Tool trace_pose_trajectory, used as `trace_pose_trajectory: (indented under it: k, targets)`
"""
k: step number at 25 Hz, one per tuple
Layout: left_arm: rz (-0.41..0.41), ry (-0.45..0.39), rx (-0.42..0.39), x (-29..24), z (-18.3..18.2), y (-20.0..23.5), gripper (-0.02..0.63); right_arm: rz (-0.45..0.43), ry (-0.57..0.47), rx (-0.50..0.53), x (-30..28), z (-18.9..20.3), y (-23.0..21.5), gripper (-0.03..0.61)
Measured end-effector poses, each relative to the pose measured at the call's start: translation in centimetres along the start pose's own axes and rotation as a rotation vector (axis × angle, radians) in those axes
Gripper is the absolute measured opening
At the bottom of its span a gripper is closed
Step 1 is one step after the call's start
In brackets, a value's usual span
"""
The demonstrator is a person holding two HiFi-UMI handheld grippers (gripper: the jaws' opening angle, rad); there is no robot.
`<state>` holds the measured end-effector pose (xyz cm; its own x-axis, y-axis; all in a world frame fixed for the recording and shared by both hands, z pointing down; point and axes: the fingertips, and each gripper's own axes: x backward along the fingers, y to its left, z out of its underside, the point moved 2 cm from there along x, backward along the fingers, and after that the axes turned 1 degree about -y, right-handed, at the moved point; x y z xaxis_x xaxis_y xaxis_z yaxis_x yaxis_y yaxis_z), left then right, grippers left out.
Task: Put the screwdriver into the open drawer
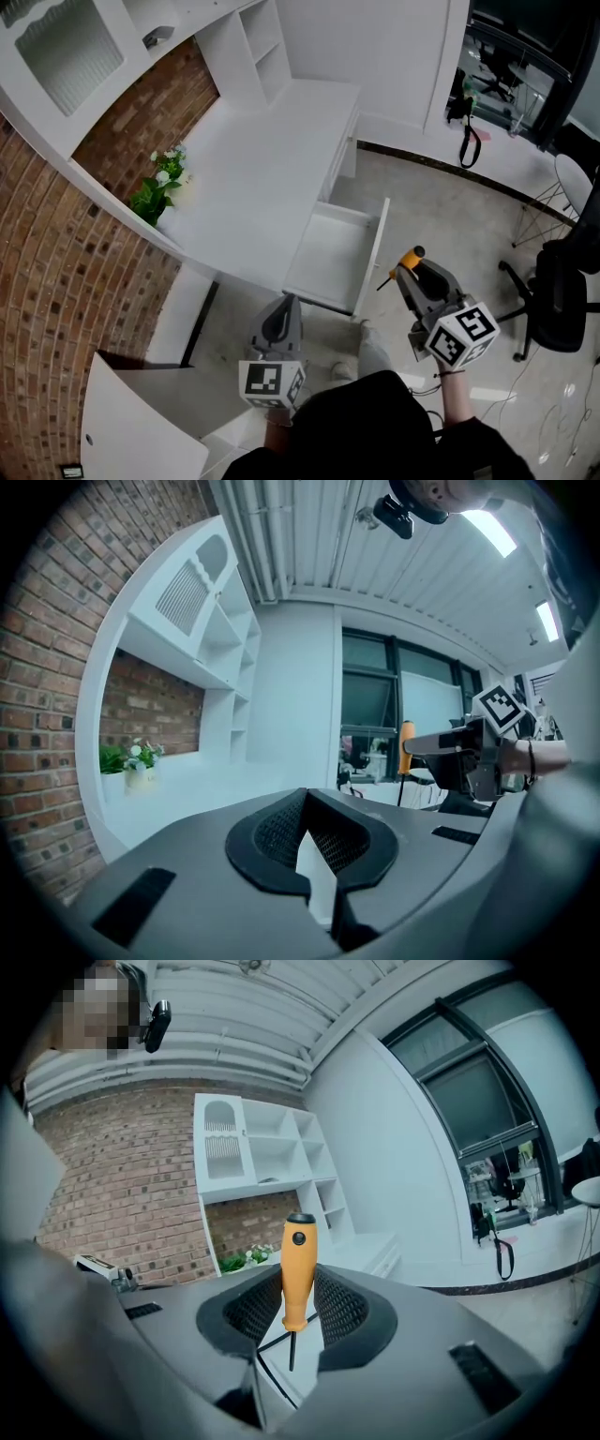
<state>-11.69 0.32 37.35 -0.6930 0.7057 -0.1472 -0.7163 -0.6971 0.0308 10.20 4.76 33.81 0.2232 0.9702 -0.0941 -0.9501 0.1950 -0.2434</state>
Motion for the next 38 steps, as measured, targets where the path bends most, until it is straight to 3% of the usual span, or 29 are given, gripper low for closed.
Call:
trace_pose_trajectory:
  k: [9, 26, 32, 38]
  targets:
    - [-0.041, 0.107, 0.064, -6.7, 2.8, 0.9, 0.009, -0.100, 0.147, -0.049, -8.1, 2.4, -3.7, 0.107]
    - [-0.161, 0.211, 0.165, -16.2, 6.3, 0.3, 0.009, -0.316, 0.400, -0.102, -18.7, 6.6, -9.8, 0.107]
    - [-0.209, 0.257, 0.194, -17.8, 8.3, 0.7, 0.009, -0.328, 0.504, -0.149, -21.3, 9.1, -11.2, 0.107]
    - [-0.204, 0.337, 0.236, -18.7, 11.0, 1.3, 0.009, -0.282, 0.620, -0.243, -24.0, 12.5, -11.3, 0.107]
